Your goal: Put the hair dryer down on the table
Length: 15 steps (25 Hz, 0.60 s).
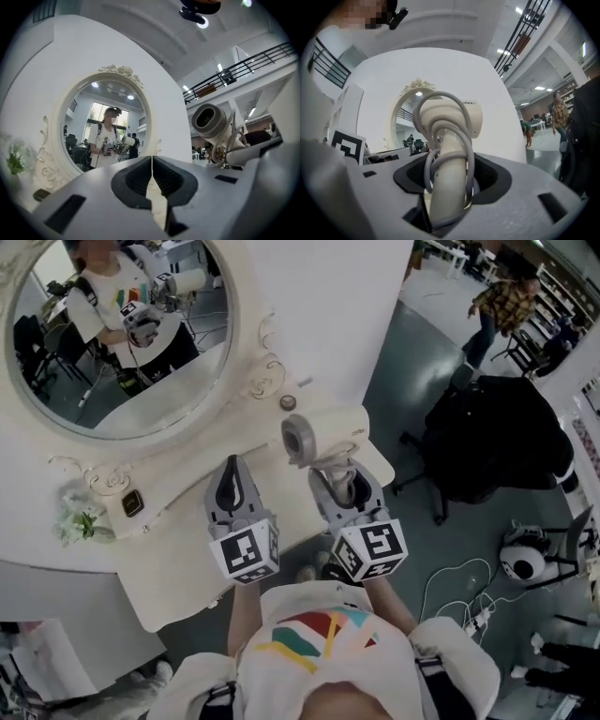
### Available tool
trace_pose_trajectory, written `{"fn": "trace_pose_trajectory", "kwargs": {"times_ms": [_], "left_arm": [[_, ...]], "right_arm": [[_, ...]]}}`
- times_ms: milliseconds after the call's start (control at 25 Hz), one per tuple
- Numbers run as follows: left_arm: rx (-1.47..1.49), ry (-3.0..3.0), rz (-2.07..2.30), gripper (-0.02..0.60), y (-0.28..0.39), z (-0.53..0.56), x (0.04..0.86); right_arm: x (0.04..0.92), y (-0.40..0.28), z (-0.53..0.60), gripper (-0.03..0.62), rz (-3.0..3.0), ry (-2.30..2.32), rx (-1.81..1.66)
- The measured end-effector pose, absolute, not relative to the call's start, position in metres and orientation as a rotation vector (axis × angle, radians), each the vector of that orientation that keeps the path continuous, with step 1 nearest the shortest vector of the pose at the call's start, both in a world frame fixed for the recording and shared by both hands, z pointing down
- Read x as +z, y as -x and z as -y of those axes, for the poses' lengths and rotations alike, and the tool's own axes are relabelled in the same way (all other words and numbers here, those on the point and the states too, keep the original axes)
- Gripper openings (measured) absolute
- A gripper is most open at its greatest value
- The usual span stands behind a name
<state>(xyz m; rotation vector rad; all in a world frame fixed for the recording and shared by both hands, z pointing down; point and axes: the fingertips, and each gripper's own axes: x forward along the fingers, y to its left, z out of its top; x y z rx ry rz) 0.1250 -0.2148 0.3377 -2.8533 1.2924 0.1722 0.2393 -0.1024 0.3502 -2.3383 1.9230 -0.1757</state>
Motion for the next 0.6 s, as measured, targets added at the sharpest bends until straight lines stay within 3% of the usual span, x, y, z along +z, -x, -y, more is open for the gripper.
{"fn": "trace_pose_trajectory", "kwargs": {"times_ms": [600], "left_arm": [[0.082, 2.503, -1.857, 0.006, -0.016, 0.219, 0.359]], "right_arm": [[0.374, -0.184, 0.163, 0.227, -2.352, 2.011, -0.277]]}}
